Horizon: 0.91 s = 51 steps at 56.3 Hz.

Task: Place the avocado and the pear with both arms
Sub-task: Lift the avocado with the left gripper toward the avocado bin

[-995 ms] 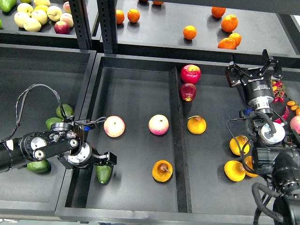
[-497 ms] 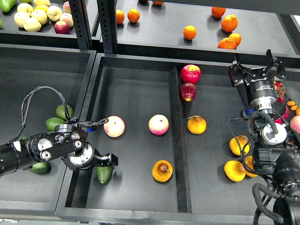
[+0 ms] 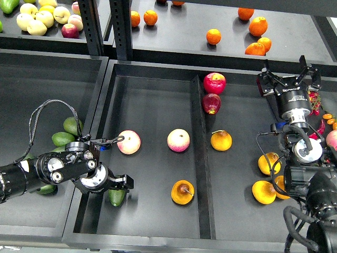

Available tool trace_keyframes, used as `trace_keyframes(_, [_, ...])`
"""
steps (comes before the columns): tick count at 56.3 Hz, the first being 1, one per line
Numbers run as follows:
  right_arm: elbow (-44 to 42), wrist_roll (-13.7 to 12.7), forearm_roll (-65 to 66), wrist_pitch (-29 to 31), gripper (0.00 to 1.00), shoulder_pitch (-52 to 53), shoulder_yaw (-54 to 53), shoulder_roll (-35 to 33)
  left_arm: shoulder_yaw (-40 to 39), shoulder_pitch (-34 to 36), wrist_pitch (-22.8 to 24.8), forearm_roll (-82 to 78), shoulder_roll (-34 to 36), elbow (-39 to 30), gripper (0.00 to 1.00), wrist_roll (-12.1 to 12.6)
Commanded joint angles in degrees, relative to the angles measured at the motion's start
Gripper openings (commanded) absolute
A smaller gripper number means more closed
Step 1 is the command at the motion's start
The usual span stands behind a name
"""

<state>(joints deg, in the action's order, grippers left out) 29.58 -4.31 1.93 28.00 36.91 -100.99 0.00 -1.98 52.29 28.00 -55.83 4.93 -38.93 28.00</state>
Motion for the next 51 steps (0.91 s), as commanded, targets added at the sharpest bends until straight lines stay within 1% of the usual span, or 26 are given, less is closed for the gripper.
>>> trace_keyframes(1, [0.04,0.00,0.00,0.00,1.00,0.00,0.00,0.00,0.14,-0.08,0.00,0.02,-0.35,0.17,0.97,0.00])
trace_keyframes(8, [0.04,0.00,0.00,0.00,1.00,0.00,0.00,0.00,0.05,-0.61,0.00,0.37,-0.53,0.17,0.93,0.00])
trace_keyframes(29, [0.39,0.00,0.00,0.00,1.00,-0.09,-0.53,0.00,-1.88,-1.40,0.00,0.55,-0.79,0.79,0.76,0.00])
trace_keyframes(32, [0.39,0.00,0.00,0.00,0.99,-0.09,-0.53,0.00,-2.32,-1.40,0.00,0.99,-0.79,1.31,0.72,0.00])
trace_keyframes(33, [0.39,0.00,0.00,0.00,1.00,-0.17,-0.53,0.00,-2.76,-1.40,0.00,1.60,-0.79,1.93,0.68,0.00])
trace_keyframes(40, [0.39,0.00,0.00,0.00,0.99,-0.44,-0.53,0.00,-3.38,-1.40,0.00,4.15,-0.79,2.90,0.58,0.00])
trace_keyframes(51, [0.39,0.00,0.00,0.00,1.00,-0.53,-0.53,0.00,-3.47,-1.40,0.00,6.17,-0.79,3.25,0.50,0.00])
